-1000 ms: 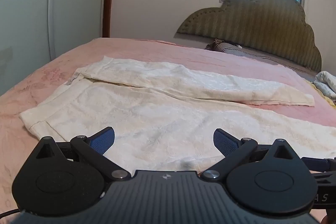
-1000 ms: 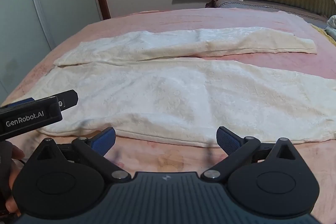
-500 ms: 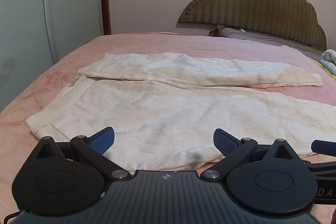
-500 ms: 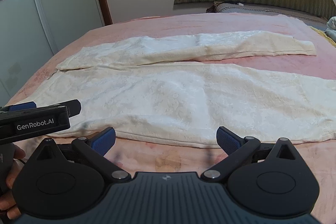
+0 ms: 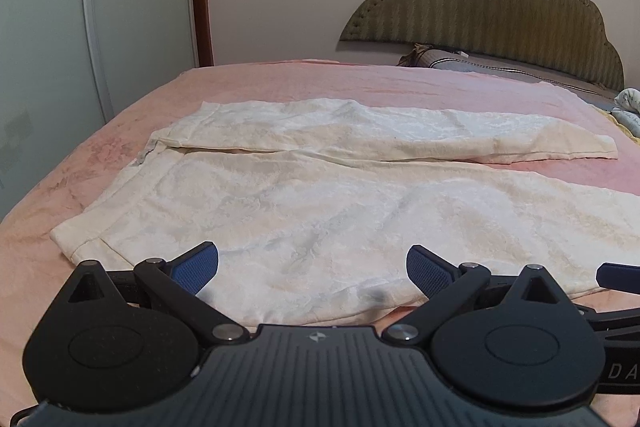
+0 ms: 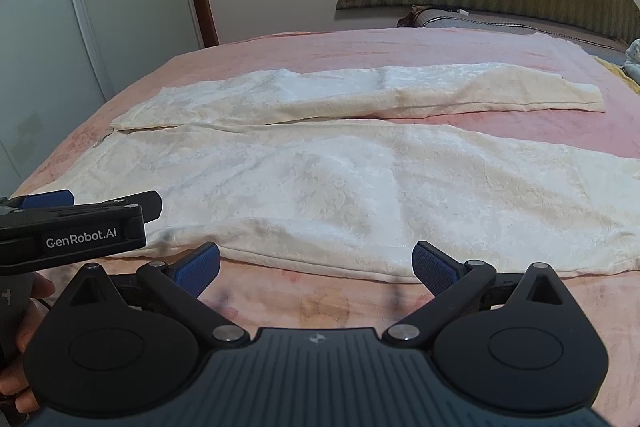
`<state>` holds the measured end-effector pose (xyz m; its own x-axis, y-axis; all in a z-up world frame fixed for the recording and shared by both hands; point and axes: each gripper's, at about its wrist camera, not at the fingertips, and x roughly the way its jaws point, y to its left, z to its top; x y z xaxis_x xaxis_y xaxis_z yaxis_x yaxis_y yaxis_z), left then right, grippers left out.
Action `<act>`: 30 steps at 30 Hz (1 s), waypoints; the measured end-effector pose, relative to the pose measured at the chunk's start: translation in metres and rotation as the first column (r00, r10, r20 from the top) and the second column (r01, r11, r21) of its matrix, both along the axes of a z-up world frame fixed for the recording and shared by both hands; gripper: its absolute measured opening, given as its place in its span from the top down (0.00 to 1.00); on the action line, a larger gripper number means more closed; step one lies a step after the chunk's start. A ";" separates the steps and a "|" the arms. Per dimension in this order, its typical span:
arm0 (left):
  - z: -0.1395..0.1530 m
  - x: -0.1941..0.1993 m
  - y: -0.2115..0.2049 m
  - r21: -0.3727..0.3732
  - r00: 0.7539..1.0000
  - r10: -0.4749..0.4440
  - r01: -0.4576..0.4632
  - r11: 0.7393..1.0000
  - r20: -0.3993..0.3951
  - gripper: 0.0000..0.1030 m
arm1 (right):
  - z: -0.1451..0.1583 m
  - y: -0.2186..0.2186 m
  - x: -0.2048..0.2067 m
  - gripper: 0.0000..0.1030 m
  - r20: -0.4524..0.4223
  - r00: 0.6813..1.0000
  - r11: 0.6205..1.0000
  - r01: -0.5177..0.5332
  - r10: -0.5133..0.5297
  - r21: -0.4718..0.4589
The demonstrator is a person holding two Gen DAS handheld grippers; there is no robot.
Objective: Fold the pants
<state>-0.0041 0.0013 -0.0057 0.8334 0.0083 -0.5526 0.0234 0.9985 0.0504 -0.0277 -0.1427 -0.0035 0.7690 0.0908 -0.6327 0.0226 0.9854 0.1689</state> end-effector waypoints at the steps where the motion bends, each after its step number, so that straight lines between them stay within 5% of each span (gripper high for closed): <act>1: 0.000 0.000 0.000 0.001 1.000 -0.001 0.001 1.000 0.000 0.01 | 0.000 0.000 0.000 0.00 -0.001 1.000 1.000 -0.001 0.001 0.002; 30: -0.004 0.001 0.000 0.018 1.000 0.004 -0.004 1.000 -0.006 0.01 | -0.005 -0.002 0.000 0.00 -0.010 1.000 1.000 -0.007 0.007 0.026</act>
